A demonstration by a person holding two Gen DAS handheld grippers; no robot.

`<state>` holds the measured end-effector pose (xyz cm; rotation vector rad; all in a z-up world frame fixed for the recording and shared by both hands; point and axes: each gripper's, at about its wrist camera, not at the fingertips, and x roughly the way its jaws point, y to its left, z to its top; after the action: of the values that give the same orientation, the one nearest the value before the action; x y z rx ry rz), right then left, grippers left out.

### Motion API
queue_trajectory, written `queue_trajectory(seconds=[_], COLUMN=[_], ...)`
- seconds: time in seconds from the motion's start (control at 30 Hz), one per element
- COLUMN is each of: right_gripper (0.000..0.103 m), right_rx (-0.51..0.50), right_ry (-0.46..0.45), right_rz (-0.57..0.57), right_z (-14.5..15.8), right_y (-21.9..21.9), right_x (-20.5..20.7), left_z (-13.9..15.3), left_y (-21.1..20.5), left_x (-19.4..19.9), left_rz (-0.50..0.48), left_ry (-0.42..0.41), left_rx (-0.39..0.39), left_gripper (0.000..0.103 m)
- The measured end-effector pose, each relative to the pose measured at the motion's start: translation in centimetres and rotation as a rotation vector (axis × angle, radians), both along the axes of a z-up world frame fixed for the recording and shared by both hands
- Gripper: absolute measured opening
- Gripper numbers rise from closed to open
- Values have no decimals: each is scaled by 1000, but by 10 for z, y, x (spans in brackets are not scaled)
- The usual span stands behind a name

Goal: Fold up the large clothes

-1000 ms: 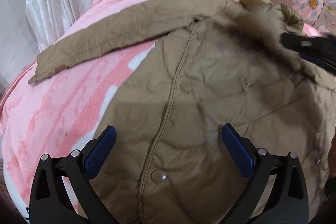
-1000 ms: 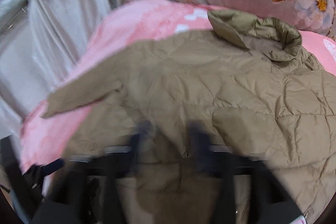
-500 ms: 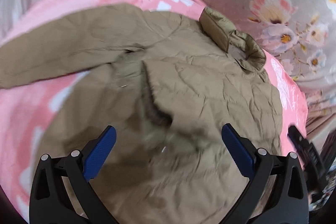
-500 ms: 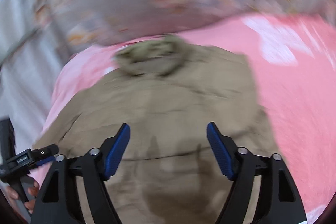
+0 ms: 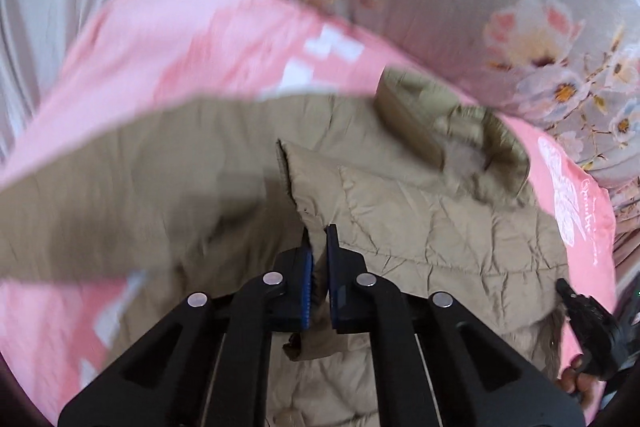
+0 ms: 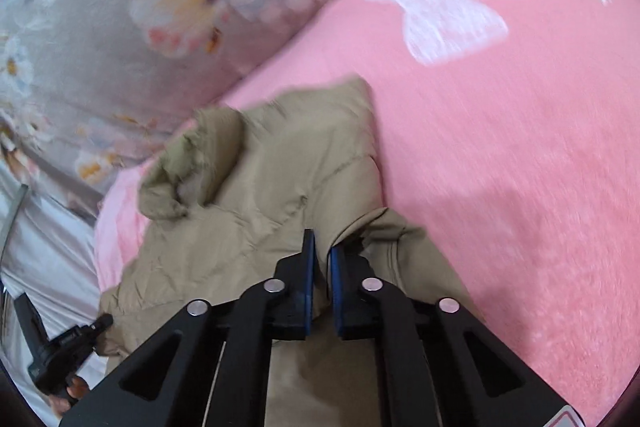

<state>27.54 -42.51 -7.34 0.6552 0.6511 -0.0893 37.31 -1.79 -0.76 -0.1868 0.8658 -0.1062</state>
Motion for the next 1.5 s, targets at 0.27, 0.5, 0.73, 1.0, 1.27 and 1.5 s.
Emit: queue_trajectory(seconds=[0.27,0.5,0.73,1.0,1.27,1.5], right_gripper=[7,9,12,22,14,13], right_rx=[-164,-366,-403,-447,-462,-509], right_ry=[126,174,157,44,68,107], right_rz=[6,3,-3,21,301,292], right_z=[-30,-35,-35,19,12,-19], right_y=[17,45,46,115,226,239], right_x=[17,22,21,-36,27,38], left_z=[-70,-90,-93,-92,-91,-92], left_y=[-13,-31,-35,-29,-22,-19], left_x=[19,5,0,-2,-2,-3], left_rz=[0,0,16,41,48,47], left_ry=[60,-25,-57,-69,-71,-76], left_rx=[203,364,391,359,312,280], left_gripper=[8,11,12,20,23,26])
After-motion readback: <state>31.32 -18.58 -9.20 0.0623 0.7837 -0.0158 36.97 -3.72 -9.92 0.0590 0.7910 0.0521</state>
